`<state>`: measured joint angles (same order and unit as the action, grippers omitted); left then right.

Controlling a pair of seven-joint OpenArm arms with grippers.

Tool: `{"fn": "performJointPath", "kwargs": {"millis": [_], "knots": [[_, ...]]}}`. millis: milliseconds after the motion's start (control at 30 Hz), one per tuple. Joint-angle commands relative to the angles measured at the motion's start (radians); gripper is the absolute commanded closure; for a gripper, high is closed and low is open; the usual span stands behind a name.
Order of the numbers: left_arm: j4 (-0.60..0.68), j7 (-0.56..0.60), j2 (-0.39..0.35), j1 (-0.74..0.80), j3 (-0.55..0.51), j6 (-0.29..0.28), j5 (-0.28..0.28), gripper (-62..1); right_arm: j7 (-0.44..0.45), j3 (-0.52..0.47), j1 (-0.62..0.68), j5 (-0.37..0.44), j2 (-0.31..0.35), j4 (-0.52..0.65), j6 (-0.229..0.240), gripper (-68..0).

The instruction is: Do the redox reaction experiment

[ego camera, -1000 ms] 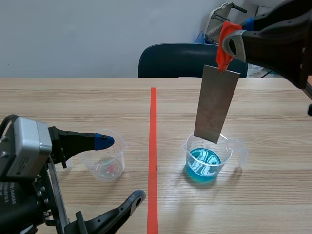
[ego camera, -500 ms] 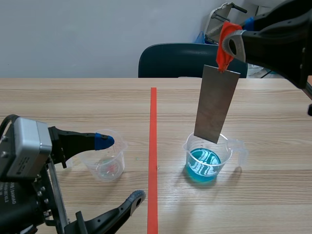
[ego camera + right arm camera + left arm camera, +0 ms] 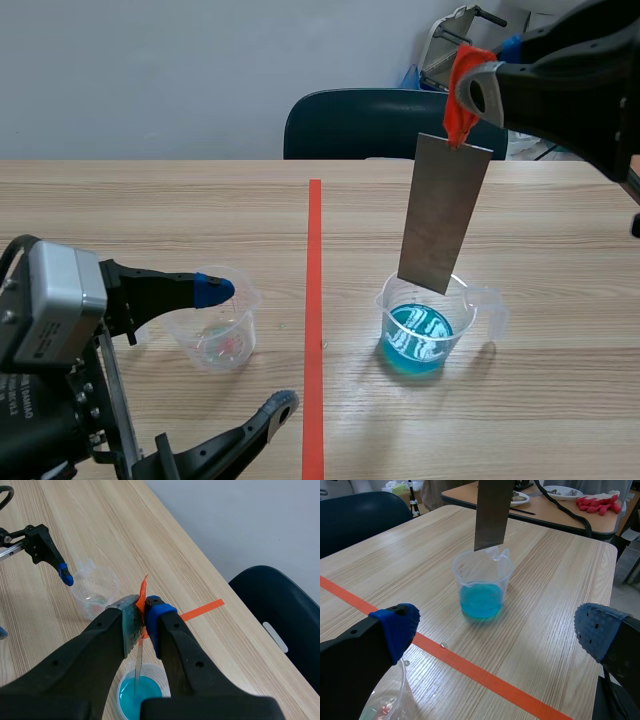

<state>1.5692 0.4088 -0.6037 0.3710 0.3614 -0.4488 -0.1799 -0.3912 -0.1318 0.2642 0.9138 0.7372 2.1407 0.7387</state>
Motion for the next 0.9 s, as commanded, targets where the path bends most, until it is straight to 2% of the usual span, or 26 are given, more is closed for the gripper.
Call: {"fn": "performJointPath", "kwargs": {"millis": [0, 467, 600, 633, 733, 767, 800, 867], "knots": [[0.021, 0.009, 0.005, -0.003, 0.004, -0.003, -0.01, -62.3, 0.016, -0.014, -0.01, 0.014, 0.005, 0.007, 0.007, -0.6], [0.021, 0.021, 0.006, -0.003, 0.004, -0.01, -0.01, -62.3, 0.02, -0.014, -0.01, 0.014, 0.005, 0.007, 0.007, -0.6], [0.021, 0.021, 0.01, -0.003, 0.004, 0.02, -0.01, -62.3, 0.019, -0.014, -0.01, 0.014, 0.005, 0.007, 0.007, -0.6], [0.021, 0.021, 0.01, -0.005, 0.004, 0.02, -0.01, -58.7, 0.019, -0.014, -0.01, 0.014, 0.005, 0.007, 0.007, -0.6], [0.021, 0.021, 0.01, -0.006, 0.003, 0.019, -0.01, -17.6, 0.02, -0.014, -0.01, 0.014, 0.005, 0.007, 0.007, -0.6], [0.021, 0.021, 0.01, -0.006, 0.003, 0.019, -0.01, -6.5, 0.02, -0.014, -0.01, 0.014, 0.005, 0.007, 0.007, -0.6], [0.021, 0.023, 0.01, -0.006, 0.003, 0.019, -0.011, -0.6, 0.02, -0.014, -0.01, 0.014, 0.005, 0.007, 0.007, -0.6], [0.021, 0.055, 0.01, -0.006, 0.003, 0.019, -0.011, -1.7, 0.019, -0.014, -0.01, 0.014, 0.005, 0.007, 0.007, -0.6]]}}
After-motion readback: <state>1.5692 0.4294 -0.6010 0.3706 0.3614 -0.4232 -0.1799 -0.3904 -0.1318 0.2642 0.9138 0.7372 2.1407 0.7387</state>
